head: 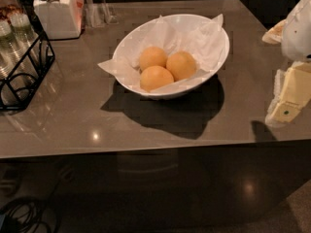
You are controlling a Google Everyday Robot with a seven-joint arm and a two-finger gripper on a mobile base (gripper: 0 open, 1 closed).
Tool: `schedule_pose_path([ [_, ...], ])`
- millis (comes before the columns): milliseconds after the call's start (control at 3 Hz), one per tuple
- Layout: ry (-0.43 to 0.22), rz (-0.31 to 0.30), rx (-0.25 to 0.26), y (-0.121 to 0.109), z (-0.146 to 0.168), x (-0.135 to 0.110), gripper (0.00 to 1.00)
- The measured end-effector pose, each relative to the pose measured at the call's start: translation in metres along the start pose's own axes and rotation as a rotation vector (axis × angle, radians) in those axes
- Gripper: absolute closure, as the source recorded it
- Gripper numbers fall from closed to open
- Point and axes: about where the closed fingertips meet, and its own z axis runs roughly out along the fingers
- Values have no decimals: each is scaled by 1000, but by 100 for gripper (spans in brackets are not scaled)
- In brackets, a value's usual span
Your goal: Pick orange from white bowl
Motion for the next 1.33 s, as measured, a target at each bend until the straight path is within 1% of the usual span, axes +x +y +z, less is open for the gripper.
schedule_pose_path([
  [333,1,-1,3,-1,0,-1,0],
  [667,-36,-11,5,-21,0,-17,0],
  [1333,-184,-107,-57,-83,17,-82,0],
])
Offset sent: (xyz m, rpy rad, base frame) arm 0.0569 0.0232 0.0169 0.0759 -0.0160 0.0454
